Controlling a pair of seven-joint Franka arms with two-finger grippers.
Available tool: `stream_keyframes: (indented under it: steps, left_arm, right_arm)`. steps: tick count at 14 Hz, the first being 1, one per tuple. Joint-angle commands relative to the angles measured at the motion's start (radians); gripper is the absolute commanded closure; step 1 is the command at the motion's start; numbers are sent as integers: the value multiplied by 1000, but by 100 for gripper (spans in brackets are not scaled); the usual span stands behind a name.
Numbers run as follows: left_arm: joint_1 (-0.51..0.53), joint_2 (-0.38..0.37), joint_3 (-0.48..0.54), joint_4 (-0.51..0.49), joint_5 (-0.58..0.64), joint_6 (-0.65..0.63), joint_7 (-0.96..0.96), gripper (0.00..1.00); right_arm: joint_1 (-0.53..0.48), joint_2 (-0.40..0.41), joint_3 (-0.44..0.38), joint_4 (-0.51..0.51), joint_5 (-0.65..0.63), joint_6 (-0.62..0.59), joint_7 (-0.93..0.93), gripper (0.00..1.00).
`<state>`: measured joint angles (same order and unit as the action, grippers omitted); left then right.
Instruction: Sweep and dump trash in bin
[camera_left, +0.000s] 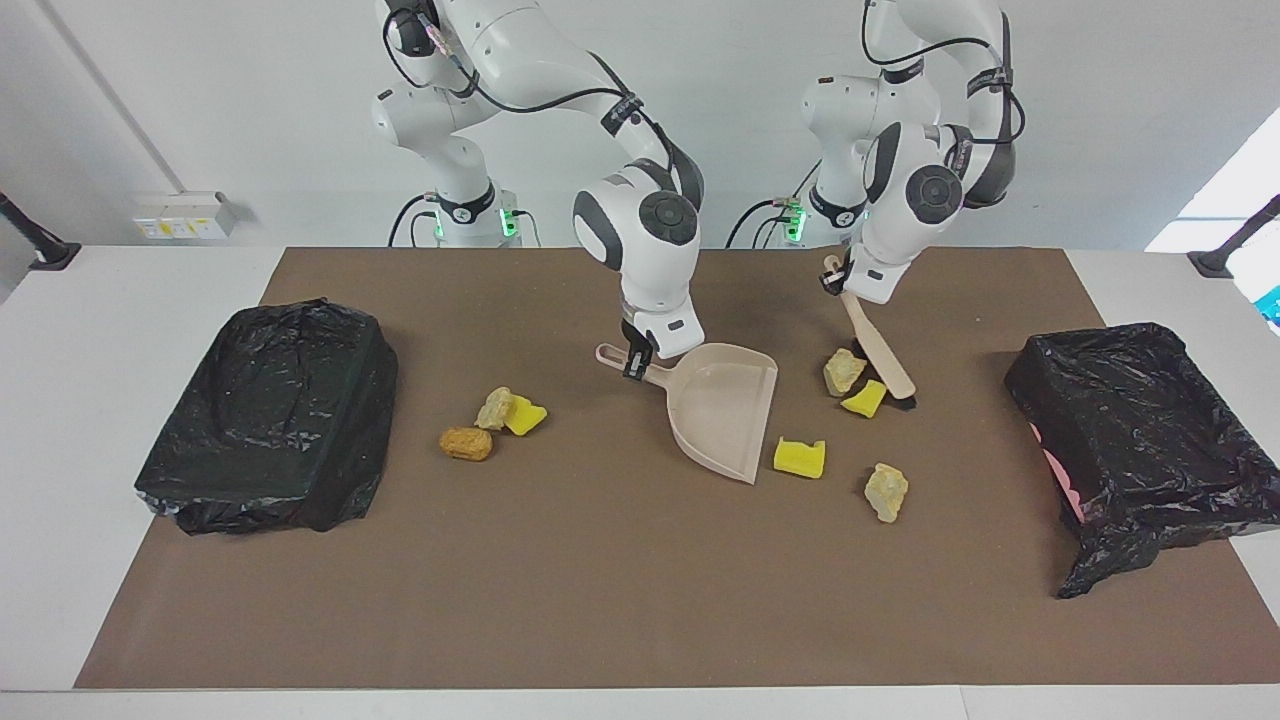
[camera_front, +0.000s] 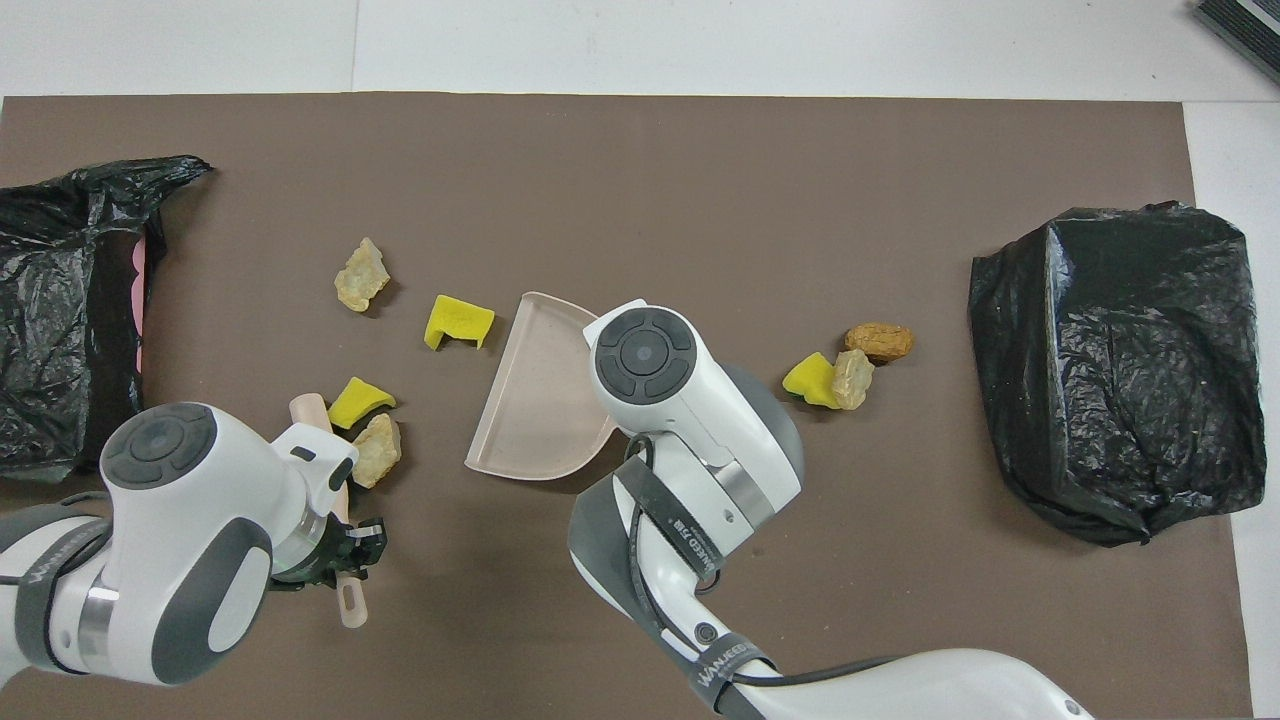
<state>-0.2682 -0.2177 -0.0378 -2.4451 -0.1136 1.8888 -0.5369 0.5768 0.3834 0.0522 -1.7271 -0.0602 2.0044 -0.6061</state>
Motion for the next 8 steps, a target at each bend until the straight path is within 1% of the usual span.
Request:
stream_keyframes:
  steps: [1,2,3,4,6,8]
  left_arm:
    - [-80,44,15,-22,-81,139,-9,100]
    - [-97,63,15,-11,-107,194,7,100]
    - [-111,79,13,9,-113,210,35,100]
    - [-150,93,13,35,-119,210,79,100]
    - [-209,93,13,43,-146,211,151,100]
    - [-279,95,13,64,-147,198,222,100]
  right_arm:
    - [-14,2,6,-16,-12,27,-27,100]
    - [-14,2,6,-16,-12,25,-27,100]
    - [-12,2,6,-16,-12,24,-27,100]
    - [-14,2,6,-16,-12,22,-27,100]
    - [-14,2,6,-14,-10,22,-27,100]
    - [-14,2,6,-12,-12,19,-27,100]
